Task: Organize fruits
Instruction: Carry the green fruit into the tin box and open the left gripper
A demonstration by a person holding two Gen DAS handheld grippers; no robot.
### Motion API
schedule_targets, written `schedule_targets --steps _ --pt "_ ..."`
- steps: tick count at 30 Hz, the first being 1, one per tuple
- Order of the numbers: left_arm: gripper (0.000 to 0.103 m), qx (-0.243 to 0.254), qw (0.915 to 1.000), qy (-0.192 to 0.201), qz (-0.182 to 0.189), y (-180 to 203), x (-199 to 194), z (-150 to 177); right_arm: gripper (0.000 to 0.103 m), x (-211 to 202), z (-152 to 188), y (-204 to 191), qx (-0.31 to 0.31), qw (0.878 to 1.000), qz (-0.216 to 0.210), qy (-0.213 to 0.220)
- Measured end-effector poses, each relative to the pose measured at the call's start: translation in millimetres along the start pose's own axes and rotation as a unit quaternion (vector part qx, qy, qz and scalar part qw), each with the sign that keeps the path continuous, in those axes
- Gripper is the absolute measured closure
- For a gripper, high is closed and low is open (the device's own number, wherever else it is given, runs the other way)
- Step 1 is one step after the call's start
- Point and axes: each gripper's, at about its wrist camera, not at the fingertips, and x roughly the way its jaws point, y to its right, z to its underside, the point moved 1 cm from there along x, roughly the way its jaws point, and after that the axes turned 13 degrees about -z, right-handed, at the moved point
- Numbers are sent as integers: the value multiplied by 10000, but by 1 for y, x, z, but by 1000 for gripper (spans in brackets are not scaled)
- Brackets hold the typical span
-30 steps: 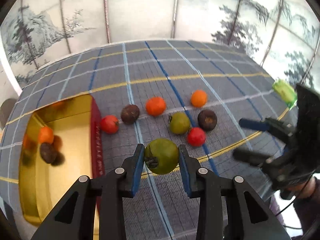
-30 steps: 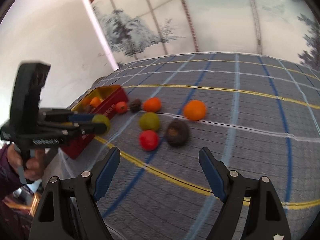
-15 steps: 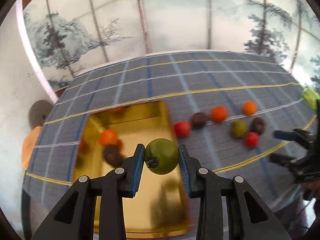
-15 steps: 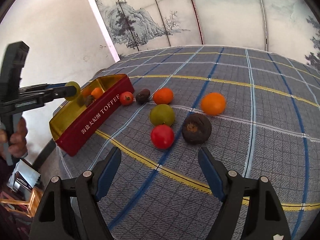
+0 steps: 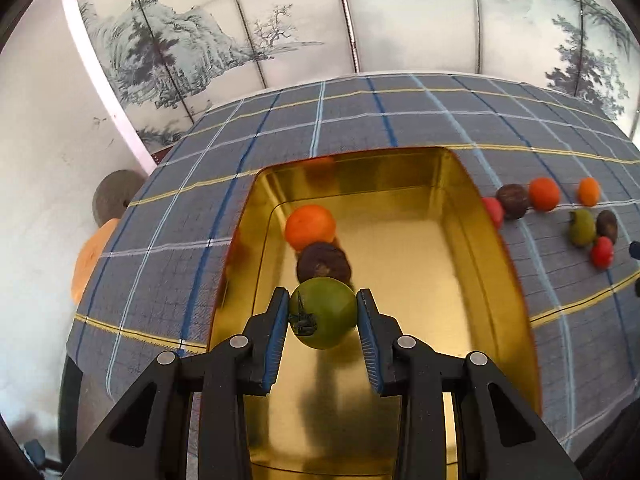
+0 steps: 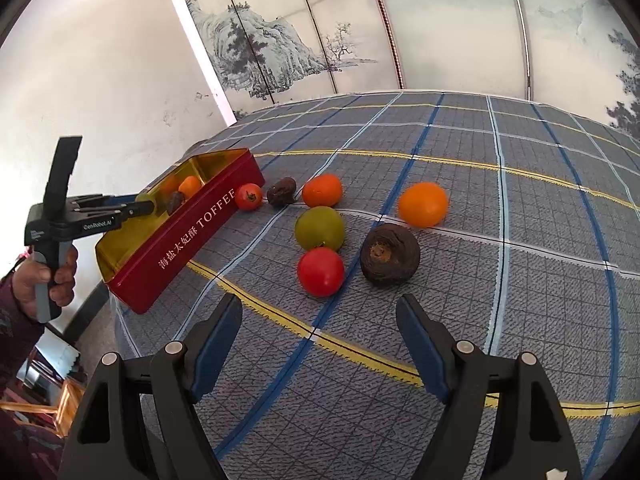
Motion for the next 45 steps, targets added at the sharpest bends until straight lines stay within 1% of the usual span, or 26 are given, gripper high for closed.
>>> schedule_targets --steps 16,20,24,27,31,33,34,35,40,43,45 --pt "66 -46 9997 -176 -182 -11 23 9 26 4 0 -1 -19 9999 66 -76" --pt "66 -4 9993 -228 -308 -11 27 10 25 5 0 -1 -27 9999 68 -88" --pt "65 -39 9991 -298 -288 -13 31 11 25 6 0 -1 -38 9999 78 -103" --pt "61 -100 9991 -242 -318 -16 30 11 25 6 1 -2 -39 9999 82 -106" --pt "53 -133 9996 -163 -187 -17 25 10 25 6 1 -2 -42 9999 81 -109" --pt "45 -125 9996 -86 -234 -16 21 9 25 6 1 -2 -43 9999 82 -103" --pt "39 -126 9995 -18 -293 -16 18 8 25 6 1 -2 -44 9999 84 -103" --pt "38 -139 9995 52 -281 -16 14 8 25 6 1 -2 -40 9999 83 -100" --pt "37 -257 9993 112 -259 -19 1 10 25 7 1 0 -26 9999 90 -145" --pt "37 -488 9986 169 -90 -23 -16 15 25 10 -1 -1 10 9998 83 -179" --pt "37 -592 9979 250 -92 -24 -28 17 26 11 -4 -4 70 9998 10 -173"
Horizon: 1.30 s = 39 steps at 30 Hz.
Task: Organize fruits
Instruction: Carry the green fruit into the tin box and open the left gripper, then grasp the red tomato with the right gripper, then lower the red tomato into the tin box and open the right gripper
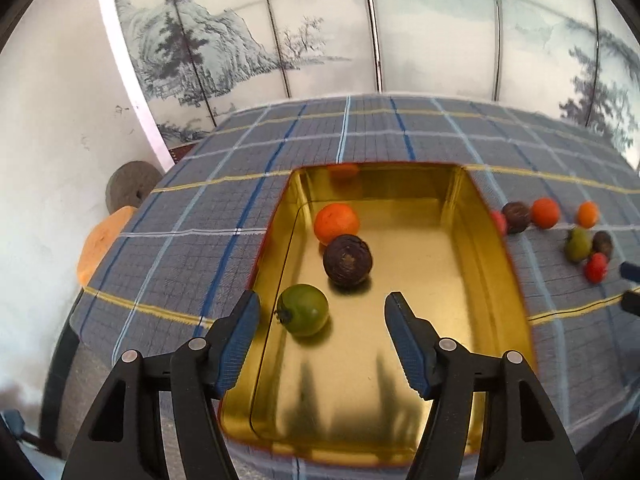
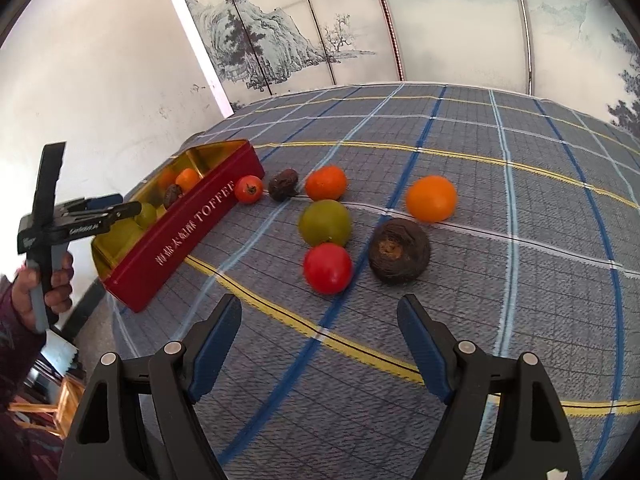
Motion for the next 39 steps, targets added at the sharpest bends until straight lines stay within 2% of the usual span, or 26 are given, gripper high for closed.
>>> schedule_targets --steps 3,5,6,8,13,15,17,20,22,24,28,31,34,39 --pt "37 -274 9994 87 172 -5 -22 6 33 7 -4 -5 24 10000 -7 -46" --pt "37 -370 9987 129 332 -7 -35 11 46 14 -6 -9 -11 9999 32 -132" --pt "37 -381 9985 150 356 -6 -41 14 49 19 -7 -10 -53 9998 98 -191" --pt "37 -353 9983 159 428 -5 -47 17 52 26 -10 -10 -94 9989 367 -276" --pt "37 -188 9984 179 505 4 -59 25 52 30 -18 -5 -62 9982 538 -276" --pt "37 -136 9984 186 512 6 -61 27 57 34 -22 -2 -71 9979 561 -329" --pt "37 -144 9985 209 486 7 -63 28 73 42 -21 0 -101 9963 689 -510" --pt "37 -218 9986 207 442 3 -66 29 75 43 -18 -5 -259 9951 813 -505" --pt "37 -312 9984 213 425 -3 -68 31 75 38 -16 -15 -352 9954 758 -469" --pt "37 -380 9984 219 357 -9 -69 32 75 30 -18 -31 -432 9973 480 -352" --pt "37 -492 9982 233 264 -18 -73 35 75 22 -41 -75 -768 9969 -79 -144" --pt "37 -540 9981 197 221 -24 -75 36 75 31 -66 -103 -904 9946 -494 -90" --pt "36 -588 9978 230 197 -31 -79 39 75 52 -82 -126 -1072 9914 -725 -193" --pt "33 -610 9976 321 30 -43 -85 43 75 103 -89 -156 -1370 9845 -840 -695"
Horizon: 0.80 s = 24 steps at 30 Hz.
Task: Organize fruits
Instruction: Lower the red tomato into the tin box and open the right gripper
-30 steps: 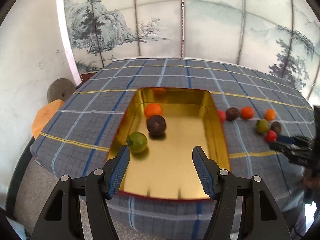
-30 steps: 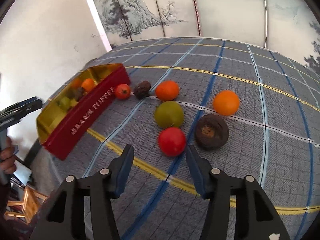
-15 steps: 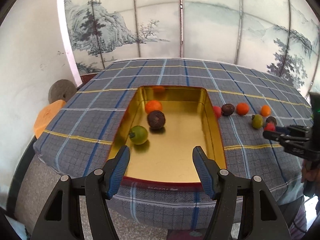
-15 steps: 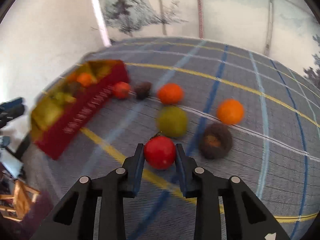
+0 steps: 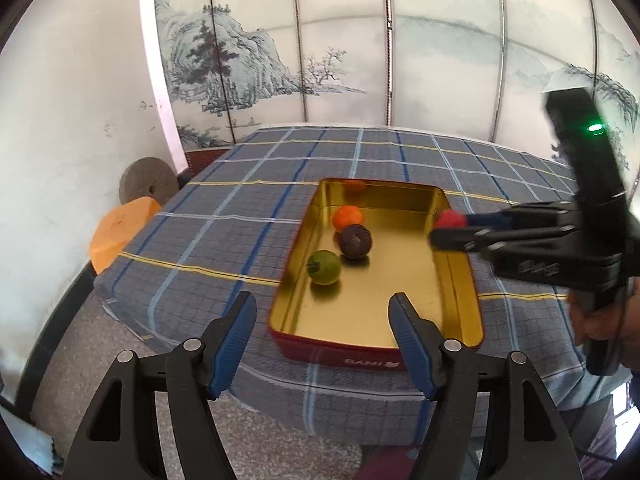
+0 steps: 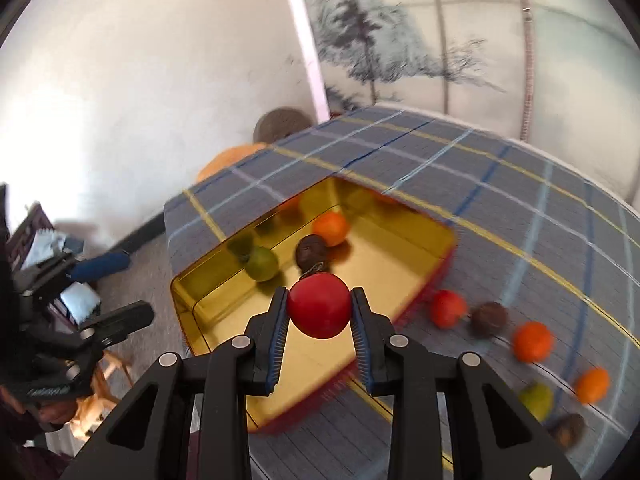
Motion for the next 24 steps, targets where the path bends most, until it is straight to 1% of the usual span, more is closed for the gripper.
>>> schedule_targets --steps 2,6,10,14,18,24 --pt "30 6 10000 4 -72 -5 0 2 75 20 -3 -8 -94 9998 -3 -168" --pt "30 -43 9999 -4 -130 -14 1 4 75 51 -8 -13 -57 9990 8 -439" --pt "30 -51 9998 -4 -207 -18 2 7 75 69 -9 -11 8 9982 56 -605" --pt "30 56 9995 36 -312 -16 1 9 74 82 -10 -8 73 9971 130 -743" --pt "29 103 9993 89 -335 -17 -1 11 73 89 -11 -6 155 9967 168 -780" --pt "28 137 9993 30 -334 -15 1 12 72 89 -14 -7 192 9974 192 -667"
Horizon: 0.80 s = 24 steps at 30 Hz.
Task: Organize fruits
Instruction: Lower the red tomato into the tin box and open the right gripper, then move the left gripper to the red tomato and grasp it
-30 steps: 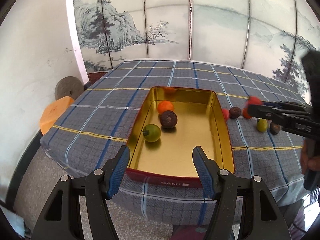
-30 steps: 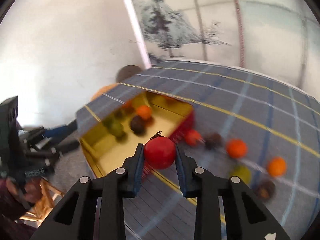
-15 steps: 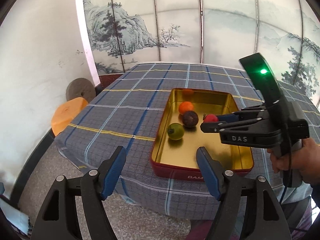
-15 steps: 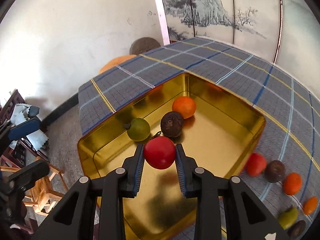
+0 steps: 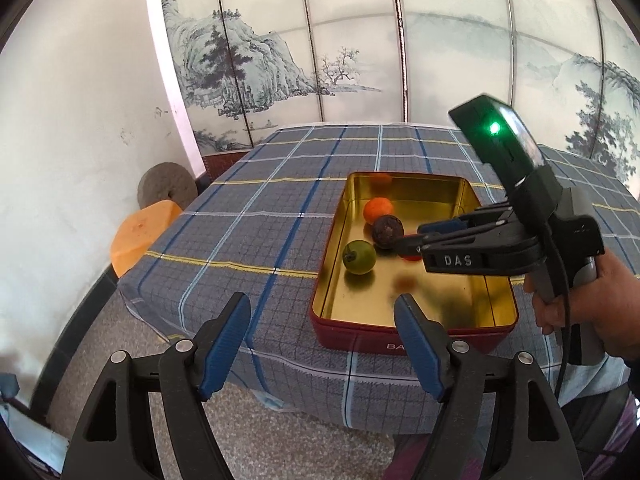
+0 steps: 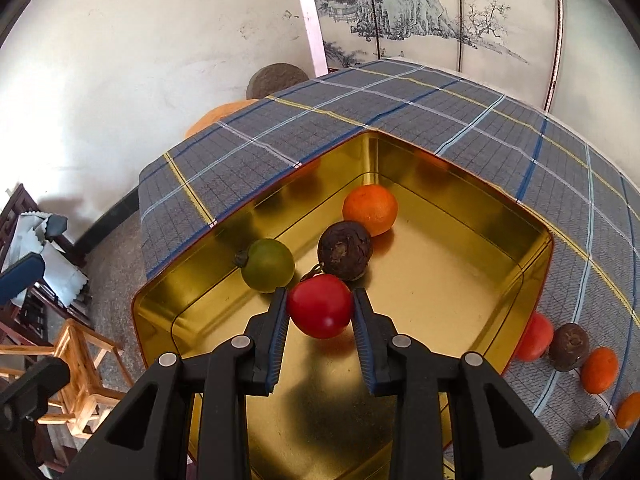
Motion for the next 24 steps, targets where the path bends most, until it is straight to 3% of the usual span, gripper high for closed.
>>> schedule_targets --steps 7,10,18,24 --pt "27 101 9999 -10 -2 6 1 1 68 -13 -5 -3 -20 9996 -53 270" --pt "27 163 9999 -12 -17 8 2 0 59 -19 -4 -5 -17 9993 -104 364" --pt "25 283 9996 -6 -3 17 0 0 54 -55 18 -9 57 9963 -255 813" --pt "24 405 9992 31 10 26 -3 0 49 -101 53 6 110 9938 176 1089"
